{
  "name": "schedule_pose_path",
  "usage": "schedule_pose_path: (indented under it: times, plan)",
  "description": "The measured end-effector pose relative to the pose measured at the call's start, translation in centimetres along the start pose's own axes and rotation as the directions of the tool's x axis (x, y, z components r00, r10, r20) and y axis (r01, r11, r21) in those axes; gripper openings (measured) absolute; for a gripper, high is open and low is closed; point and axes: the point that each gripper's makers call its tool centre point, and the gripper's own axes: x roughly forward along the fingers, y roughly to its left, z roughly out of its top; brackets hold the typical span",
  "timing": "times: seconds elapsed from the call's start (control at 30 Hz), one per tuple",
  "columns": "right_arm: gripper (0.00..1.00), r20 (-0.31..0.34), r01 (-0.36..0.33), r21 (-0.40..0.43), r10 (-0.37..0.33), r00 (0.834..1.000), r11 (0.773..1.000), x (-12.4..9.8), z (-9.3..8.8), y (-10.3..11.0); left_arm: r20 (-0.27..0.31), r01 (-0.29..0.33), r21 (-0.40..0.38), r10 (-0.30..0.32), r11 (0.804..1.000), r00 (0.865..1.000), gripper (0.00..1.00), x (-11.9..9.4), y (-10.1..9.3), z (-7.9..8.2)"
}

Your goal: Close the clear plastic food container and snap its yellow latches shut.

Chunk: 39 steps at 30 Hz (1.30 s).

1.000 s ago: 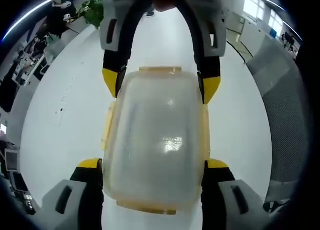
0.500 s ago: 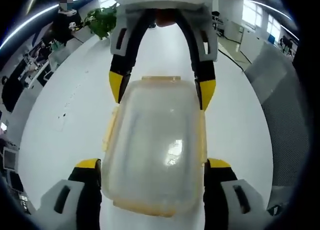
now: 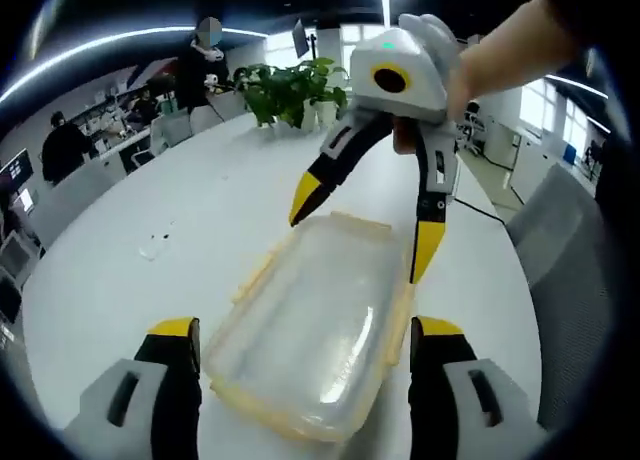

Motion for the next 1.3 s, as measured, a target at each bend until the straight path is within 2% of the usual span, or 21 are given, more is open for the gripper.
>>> schedule_pose_path:
  times: [0.13, 0.17, 0.33, 0.4, 0.53, 0.7, 1.0, 1.17, 1.3]
  plan:
    - [0.72, 0.047, 0.036, 0.062, -0.039, 0.998, 0.997, -0.5, -0.3, 0.3, 0.03, -0.027, -0.022, 0.028, 0.999, 0.999, 0.87, -0.5, -0.1, -0.3]
    - [0.72, 0.083, 0.043, 0.088, -0.05, 0.995, 0.995, -0.6, 0.0, 0.4, 0.042, -0.035, -0.041, 0.036, 0.999, 0.998, 0.87, -0.7, 0.0, -0.4]
    - [0.74, 0.13, 0.093, 0.132, -0.11, 0.985, 0.987, -0.9, 0.6, 0.7, 0.067, -0.052, -0.097, 0.059, 0.994, 0.996, 0.86, -1.0, 0.0, -0.9]
    - [0.75, 0.133, 0.112, 0.148, -0.132, 0.982, 0.983, -0.8, 0.6, 0.6, 0.088, -0.08, -0.122, 0.091, 0.989, 0.992, 0.86, -1.3, 0.2, -0.8]
    - [0.74, 0.177, 0.168, 0.217, -0.208, 0.962, 0.962, -1.2, 1.0, 0.2, 0.137, -0.136, -0.201, 0.165, 0.97, 0.977, 0.86, -2.1, 0.9, -0.6]
    - [0.72, 0.182, 0.177, 0.244, -0.224, 0.958, 0.953, -1.4, 0.9, 0.6, 0.134, -0.137, -0.235, 0.172, 0.962, 0.976, 0.84, -2.4, 0.8, -1.0]
    - [0.72, 0.19, 0.198, 0.279, -0.256, 0.948, 0.94, -2.4, 1.1, -0.1, 0.141, -0.142, -0.263, 0.184, 0.954, 0.973, 0.84, -3.1, 0.3, -1.3]
    - [0.72, 0.204, 0.229, 0.319, -0.303, 0.931, 0.92, -3.8, 1.1, -1.0, 0.148, -0.156, -0.284, 0.204, 0.946, 0.968, 0.84, -3.8, 0.0, -1.6]
    - [0.71, 0.2, 0.241, 0.326, -0.316, 0.927, 0.914, -4.5, 0.7, -1.0, 0.147, -0.172, -0.316, 0.227, 0.933, 0.963, 0.83, -4.4, 0.2, -2.3]
